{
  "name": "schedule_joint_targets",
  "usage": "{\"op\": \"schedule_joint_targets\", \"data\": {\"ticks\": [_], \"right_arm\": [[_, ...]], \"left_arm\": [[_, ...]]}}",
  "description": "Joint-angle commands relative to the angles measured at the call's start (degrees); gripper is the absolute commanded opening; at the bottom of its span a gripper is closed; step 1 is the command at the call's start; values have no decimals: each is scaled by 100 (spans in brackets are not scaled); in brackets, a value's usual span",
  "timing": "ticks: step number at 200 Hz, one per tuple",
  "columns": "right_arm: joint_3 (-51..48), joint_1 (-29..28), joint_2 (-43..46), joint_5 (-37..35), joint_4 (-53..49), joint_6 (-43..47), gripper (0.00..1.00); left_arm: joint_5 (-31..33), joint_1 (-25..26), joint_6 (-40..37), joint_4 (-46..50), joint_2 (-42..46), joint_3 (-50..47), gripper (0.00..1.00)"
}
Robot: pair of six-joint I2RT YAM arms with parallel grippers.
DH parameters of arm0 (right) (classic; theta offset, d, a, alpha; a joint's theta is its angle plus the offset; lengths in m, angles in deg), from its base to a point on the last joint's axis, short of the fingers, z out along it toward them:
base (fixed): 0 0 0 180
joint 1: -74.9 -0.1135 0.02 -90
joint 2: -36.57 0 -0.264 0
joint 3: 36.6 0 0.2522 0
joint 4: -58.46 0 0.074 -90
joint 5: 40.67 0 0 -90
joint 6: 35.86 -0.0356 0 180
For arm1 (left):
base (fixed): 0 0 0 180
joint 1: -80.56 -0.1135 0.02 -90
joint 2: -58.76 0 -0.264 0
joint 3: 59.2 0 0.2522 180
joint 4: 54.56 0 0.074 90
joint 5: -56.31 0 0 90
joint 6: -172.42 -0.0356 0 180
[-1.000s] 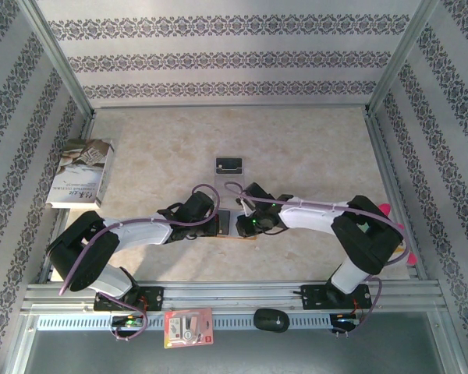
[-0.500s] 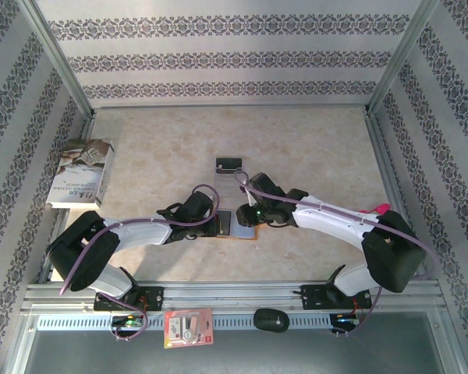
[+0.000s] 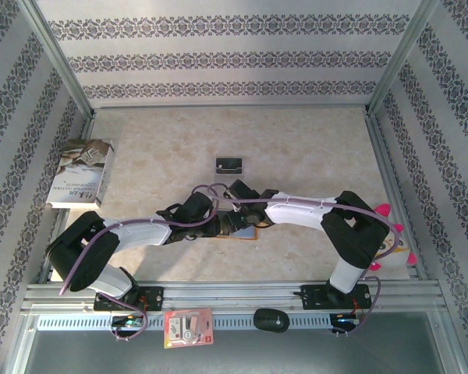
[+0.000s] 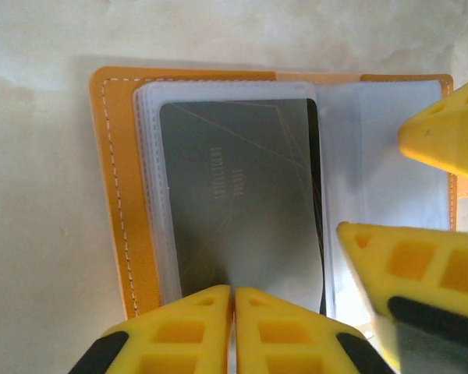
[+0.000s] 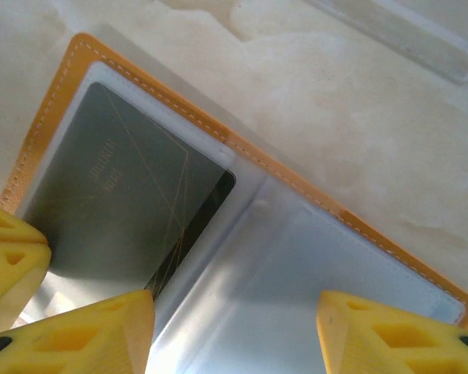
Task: Take the credit cards out of the card holder
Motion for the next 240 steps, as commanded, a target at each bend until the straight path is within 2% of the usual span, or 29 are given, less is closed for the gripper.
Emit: {"op": "schedule_joint_targets", "data": {"ticks": [1, 33, 76, 127, 240], "right_arm": [[179, -54, 14, -405, -39, 232, 59], [245, -62, -72, -360, -14, 266, 61], [224, -122, -147, -429, 53, 258, 62], [311, -238, 29, -482, 99, 361, 64], [659, -466, -521, -657, -57, 423, 64]], "left_arm": [[71, -98, -2, 372, 7, -179, 13], [313, -99, 22, 482, 421, -291, 21], [466, -100, 88, 543, 707, -384, 23], [757, -100, 137, 549, 1324, -605, 38], [755, -478, 230, 737, 1573, -923, 39]]}}
